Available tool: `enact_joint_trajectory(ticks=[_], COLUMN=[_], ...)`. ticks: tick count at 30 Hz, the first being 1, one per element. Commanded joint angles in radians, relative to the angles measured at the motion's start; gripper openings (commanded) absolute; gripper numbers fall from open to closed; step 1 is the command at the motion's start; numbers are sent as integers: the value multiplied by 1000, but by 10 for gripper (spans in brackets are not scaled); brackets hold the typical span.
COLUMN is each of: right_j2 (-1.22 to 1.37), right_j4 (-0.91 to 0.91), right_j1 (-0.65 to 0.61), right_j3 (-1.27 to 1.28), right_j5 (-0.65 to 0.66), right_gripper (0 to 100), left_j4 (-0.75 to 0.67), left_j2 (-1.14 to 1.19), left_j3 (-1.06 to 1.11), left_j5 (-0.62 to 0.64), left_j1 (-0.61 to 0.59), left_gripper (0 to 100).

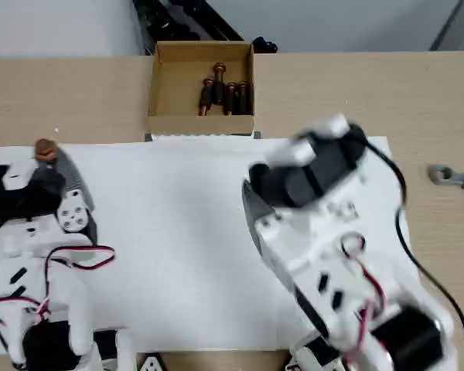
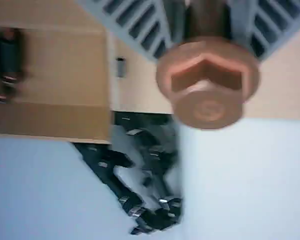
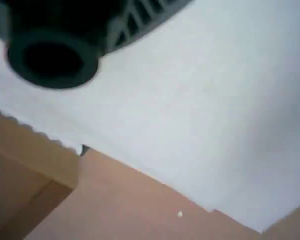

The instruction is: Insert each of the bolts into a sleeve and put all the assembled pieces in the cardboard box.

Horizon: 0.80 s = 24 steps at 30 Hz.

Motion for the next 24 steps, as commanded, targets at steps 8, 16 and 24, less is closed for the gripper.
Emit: enact_joint_trajectory(ticks=[8, 16, 24], right_j2=[-579, -636, -636], right_j4=[-314, -611, -763], right_j1=[2, 2, 1], right_j3=[735, 1013, 1079], right_j5=[-14, -15, -14], right_gripper=[9, 5, 5], left_j4=[-37, -152, -163], left_j2=[-3, -3, 166], left_j3=[64, 59, -51], left_j5=[0, 2, 133], left_j1=[157, 272, 397], left_gripper=[6, 6, 6])
